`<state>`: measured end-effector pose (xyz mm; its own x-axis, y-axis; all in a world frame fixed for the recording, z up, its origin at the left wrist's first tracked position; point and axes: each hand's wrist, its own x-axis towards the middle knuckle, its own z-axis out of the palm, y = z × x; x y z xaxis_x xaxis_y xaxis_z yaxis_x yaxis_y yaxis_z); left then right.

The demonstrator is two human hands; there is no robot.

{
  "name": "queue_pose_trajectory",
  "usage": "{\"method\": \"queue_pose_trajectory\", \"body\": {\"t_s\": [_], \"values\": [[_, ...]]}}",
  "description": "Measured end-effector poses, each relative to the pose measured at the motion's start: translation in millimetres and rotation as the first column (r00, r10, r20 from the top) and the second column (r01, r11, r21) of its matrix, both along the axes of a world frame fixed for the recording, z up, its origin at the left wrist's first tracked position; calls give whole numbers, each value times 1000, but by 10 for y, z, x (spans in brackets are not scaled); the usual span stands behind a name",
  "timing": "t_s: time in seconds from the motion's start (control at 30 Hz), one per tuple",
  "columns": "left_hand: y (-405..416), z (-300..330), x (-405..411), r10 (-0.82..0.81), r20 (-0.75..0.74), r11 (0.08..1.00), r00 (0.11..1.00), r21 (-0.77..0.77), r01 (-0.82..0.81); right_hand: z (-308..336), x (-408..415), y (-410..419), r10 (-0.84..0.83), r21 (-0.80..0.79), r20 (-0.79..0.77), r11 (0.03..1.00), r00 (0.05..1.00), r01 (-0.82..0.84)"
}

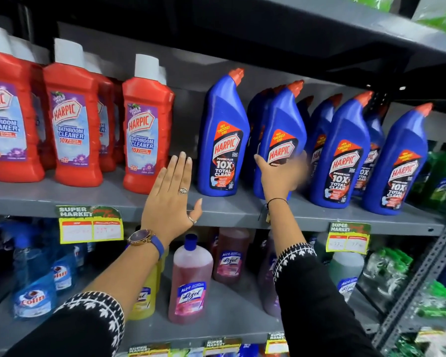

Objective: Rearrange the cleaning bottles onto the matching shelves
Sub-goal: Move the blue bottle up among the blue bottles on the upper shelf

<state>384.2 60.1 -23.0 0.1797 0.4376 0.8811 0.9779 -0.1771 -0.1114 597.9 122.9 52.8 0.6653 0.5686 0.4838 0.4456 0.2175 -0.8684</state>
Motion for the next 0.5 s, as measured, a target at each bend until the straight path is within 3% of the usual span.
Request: {"method": "queue_pose_trajectory", "body": {"t_s": [0.13, 0.3, 0.4, 0.5], "values": [[1, 7, 0, 2, 2, 1000, 1000, 3, -2, -233, -55, -238, 66, -5, 13, 998, 998, -66], [1, 2, 6, 8, -3, 1000, 1000, -12, -8, -895, -479, -947, 85, 293, 164, 947, 983, -131], [0, 1, 0, 9, -5, 1000, 1000, -17, -9, -1483, -782, -1164, 212, 234, 206, 937, 955, -258], [6, -1, 1, 1, -2, 1000, 1000, -7, -1, -1987, -1006, -1117, 388, 52, 160, 915, 907, -401]]}}
